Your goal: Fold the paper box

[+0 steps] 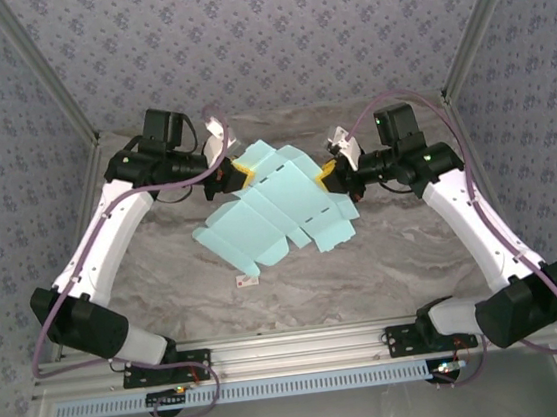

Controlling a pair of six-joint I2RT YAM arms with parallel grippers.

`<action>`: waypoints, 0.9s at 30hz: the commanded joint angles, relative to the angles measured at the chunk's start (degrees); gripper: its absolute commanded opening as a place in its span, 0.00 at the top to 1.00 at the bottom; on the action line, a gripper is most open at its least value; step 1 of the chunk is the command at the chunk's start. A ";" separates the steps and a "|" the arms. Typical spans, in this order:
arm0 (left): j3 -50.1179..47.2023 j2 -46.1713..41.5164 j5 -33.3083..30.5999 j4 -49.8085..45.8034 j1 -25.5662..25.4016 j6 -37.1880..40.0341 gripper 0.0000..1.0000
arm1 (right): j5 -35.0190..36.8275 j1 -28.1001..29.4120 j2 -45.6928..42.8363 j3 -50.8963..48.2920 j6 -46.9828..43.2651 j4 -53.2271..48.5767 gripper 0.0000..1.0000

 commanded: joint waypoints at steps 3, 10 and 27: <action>1.61 -0.34 3.15 0.42 -0.33 -6.28 1.00 | 4.35 0.93 -3.05 0.69 1.02 2.28 1.00; -1.80 -1.02 2.87 8.63 -0.27 -25.89 1.00 | 18.38 4.25 -5.42 -1.99 3.83 7.59 1.00; -6.98 -0.33 0.90 23.23 -0.48 -45.99 1.00 | 66.96 25.18 -5.73 -10.29 -2.64 20.77 1.00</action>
